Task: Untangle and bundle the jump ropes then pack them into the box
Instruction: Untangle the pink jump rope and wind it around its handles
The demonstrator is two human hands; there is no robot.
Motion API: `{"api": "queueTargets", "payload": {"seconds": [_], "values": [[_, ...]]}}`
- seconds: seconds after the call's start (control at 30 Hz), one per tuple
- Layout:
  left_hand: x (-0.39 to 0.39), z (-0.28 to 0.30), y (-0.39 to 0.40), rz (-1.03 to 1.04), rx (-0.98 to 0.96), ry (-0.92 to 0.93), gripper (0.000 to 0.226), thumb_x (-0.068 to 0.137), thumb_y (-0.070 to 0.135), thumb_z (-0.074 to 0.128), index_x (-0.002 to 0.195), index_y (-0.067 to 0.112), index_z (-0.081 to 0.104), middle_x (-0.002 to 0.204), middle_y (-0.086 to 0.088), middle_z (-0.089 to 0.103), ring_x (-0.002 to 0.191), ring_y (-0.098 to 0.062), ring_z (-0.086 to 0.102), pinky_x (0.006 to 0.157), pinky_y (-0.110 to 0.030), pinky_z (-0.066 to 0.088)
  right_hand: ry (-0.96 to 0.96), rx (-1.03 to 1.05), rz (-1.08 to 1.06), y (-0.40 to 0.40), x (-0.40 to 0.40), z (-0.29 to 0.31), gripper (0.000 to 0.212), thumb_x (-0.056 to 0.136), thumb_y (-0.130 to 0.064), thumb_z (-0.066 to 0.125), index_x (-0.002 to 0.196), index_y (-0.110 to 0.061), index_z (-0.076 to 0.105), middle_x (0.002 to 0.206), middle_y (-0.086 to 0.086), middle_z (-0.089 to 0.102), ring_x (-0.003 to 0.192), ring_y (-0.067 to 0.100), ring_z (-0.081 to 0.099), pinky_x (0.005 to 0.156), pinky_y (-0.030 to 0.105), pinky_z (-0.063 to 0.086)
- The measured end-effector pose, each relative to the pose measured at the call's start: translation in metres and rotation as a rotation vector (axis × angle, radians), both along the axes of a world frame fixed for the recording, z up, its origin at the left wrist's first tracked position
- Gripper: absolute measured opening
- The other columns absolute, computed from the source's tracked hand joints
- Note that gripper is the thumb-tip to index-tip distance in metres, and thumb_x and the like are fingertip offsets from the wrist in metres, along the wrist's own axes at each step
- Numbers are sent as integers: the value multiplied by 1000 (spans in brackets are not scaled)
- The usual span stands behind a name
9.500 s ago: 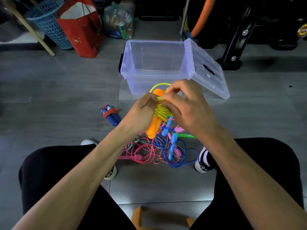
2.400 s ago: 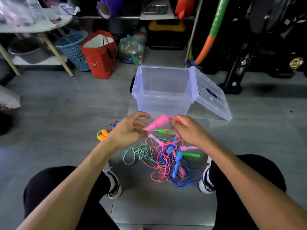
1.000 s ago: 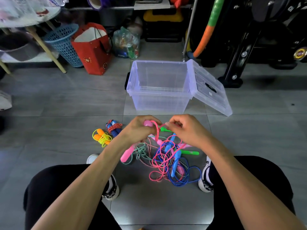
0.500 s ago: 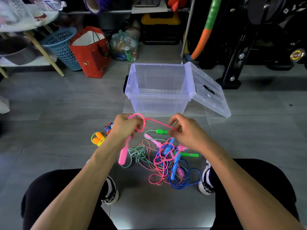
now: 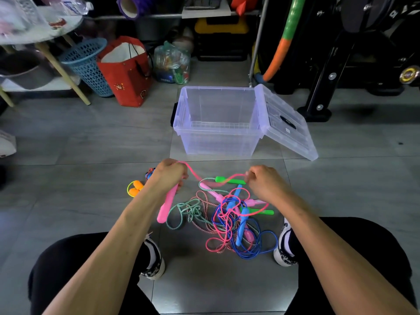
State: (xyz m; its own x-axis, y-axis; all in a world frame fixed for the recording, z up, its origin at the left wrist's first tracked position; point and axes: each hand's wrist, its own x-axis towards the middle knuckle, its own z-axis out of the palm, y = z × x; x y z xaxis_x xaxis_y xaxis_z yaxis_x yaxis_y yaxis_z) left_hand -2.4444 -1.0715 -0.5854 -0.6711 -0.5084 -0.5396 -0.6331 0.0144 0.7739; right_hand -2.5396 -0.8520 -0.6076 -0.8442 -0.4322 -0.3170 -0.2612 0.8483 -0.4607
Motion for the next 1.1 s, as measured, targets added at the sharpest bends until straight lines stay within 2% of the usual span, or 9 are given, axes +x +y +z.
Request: {"api": "queueTargets", "payload": {"seconds": [0.13, 0.27, 0.37, 0.47, 0.53, 0.63, 0.73, 0.83, 1.1], "values": [[4, 6, 7, -211, -75, 156, 25, 80, 3, 65, 99, 21, 66, 74, -2, 63, 55, -13, 52, 53, -24, 43, -107, 80, 22, -1, 3, -6, 27, 94, -31, 51, 110, -12, 59, 118, 14, 64, 103, 30, 60, 87, 37, 50], [14, 19, 12, -590, -380, 355, 45, 72, -2, 64, 108, 25, 69, 90, 17, 63, 67, 9, 57, 63, -6, 40, -150, -232, 131, -3, 10, 2, 74, 86, -50, 61, 149, -24, 31, 151, 1, 38, 135, 18, 42, 109, 37, 37], [19, 21, 12, -695, -500, 430, 53, 71, -7, 69, 113, 27, 70, 100, 12, 64, 86, 3, 60, 75, -7, 42, -223, -454, 232, -11, 16, 2, 52, 87, -44, 65, 136, -35, 50, 141, -10, 50, 129, 6, 47, 109, 33, 38], [18, 22, 15, -584, -239, 413, 46, 76, -6, 68, 110, 25, 68, 95, 11, 67, 70, 4, 59, 64, -11, 44, -390, -562, 246, -19, 22, 1, 11, 95, -22, 60, 92, -26, 69, 99, -2, 73, 98, 12, 66, 92, 30, 50], [14, 20, 15, -360, -50, 411, 40, 73, -1, 70, 102, 27, 68, 91, 4, 69, 71, -6, 59, 67, -20, 48, -433, -639, 179, -21, 24, 5, 25, 99, -9, 50, 81, -19, 64, 74, 5, 69, 73, 18, 66, 73, 27, 52], [9, 15, 4, 41, 50, 347, 24, 75, 5, 70, 94, 20, 70, 74, -2, 66, 61, -15, 55, 63, -28, 47, -371, -664, 53, -19, 19, 10, 26, 100, -13, 48, 80, -18, 64, 55, -5, 56, 53, 13, 55, 55, 23, 45], [7, 15, -3, 265, 277, 284, 17, 78, 19, 72, 90, 8, 68, 73, -5, 65, 53, -16, 48, 55, -27, 44, -276, -611, 61, -16, 15, 9, 28, 99, -22, 50, 77, -26, 66, 53, -9, 54, 49, 3, 46, 54, 23, 41], [7, 17, 17, 127, 463, 158, 19, 77, 23, 76, 88, 12, 66, 75, -2, 68, 41, -8, 38, 39, -18, 34, -210, -571, 192, -17, 20, 7, 29, 98, -22, 51, 75, -33, 65, 67, -3, 64, 56, 7, 48, 58, 31, 41], [-1, 9, 35, 131, 318, 188, 13, 79, 7, 74, 88, 5, 64, 85, -11, 75, 40, -11, 36, 38, -19, 32, -173, -467, 330, -22, 34, 8, 40, 97, -30, 54, 65, -54, 59, 59, 1, 54, 55, 15, 45, 56, 40, 43]]}}
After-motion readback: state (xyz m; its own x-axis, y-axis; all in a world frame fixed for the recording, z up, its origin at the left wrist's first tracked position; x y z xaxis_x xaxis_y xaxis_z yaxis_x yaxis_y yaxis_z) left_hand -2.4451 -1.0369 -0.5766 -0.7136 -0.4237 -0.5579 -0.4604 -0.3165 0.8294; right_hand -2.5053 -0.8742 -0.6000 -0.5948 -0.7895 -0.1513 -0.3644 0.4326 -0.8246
